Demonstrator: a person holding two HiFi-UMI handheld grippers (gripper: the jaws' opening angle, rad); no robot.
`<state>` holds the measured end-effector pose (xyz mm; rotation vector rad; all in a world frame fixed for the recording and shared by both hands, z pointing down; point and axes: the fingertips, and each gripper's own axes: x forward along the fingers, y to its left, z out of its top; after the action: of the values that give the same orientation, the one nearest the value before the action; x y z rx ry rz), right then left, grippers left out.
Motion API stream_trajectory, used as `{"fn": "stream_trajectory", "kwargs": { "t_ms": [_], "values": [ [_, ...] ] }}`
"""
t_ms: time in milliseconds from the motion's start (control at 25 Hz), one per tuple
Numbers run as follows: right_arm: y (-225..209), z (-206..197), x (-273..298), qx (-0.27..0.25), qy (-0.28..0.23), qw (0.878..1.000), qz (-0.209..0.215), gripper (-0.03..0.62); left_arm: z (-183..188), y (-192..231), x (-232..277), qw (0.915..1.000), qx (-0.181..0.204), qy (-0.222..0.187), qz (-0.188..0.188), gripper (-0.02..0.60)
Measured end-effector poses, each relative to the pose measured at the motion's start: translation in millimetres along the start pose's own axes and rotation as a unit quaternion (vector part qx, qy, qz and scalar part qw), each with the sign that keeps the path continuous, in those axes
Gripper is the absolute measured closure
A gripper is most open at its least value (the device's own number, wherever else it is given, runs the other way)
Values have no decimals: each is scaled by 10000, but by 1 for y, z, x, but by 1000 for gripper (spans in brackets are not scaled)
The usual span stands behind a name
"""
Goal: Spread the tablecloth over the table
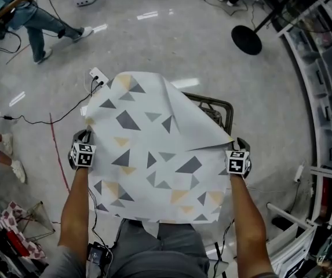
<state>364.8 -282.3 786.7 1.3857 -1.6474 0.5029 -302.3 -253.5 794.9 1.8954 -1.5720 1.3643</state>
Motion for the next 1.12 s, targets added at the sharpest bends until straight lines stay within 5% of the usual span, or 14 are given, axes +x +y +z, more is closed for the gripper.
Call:
{"fn": "stream_trajectory", "kwargs": {
  "t_ms": [80,160,240,280,400,440,520,600,760,840,880,960,1040,1120],
  "values": [
    [-13,-3,2,1375,-119,9900,278,456,-3,-2,10,9997,-205,111,-106,528],
    [-30,-19,10,2727,71,9614,347,396,-3,-3,13,9995,-279,125,-117,528],
    [-45,-40,15,3265,397,9441,202,462,-3,-2,11,9992,-378,129,-82,528],
    [-47,-45,14,3072,493,9503,133,428,-2,-1,7,9990,-425,94,-27,528],
    [-26,-25,-5,631,262,9977,-39,364,11,13,-18,9977,-407,-350,417,527],
    [-11,-13,-12,-396,55,9992,-64,352,18,15,-31,9962,-346,-549,587,526],
    [19,7,-20,-2056,-292,9781,-109,338,34,11,-54,9929,-163,-884,781,526],
    [40,14,-18,-3160,-342,9479,-192,327,49,-7,-68,9911,45,-1104,745,527],
    [65,12,-1,-4732,-214,8802,-286,272,69,-80,-66,9917,390,-1226,44,528],
    [75,16,3,-5000,-274,8651,-283,297,72,-122,-55,9907,504,-1180,-452,528],
    [77,22,3,-4861,-356,8728,-246,338,73,-139,-50,9898,523,-1153,-652,528],
    [69,36,1,-3866,-574,9204,-87,398,73,-162,-43,9884,502,-1107,-907,528],
    [41,48,1,-2085,-696,9755,110,465,73,-173,-38,9876,503,-1064,-1042,528],
    [7,55,7,-409,-633,9968,283,545,71,-179,-35,9868,559,-1016,-1133,528]
  ]
}}
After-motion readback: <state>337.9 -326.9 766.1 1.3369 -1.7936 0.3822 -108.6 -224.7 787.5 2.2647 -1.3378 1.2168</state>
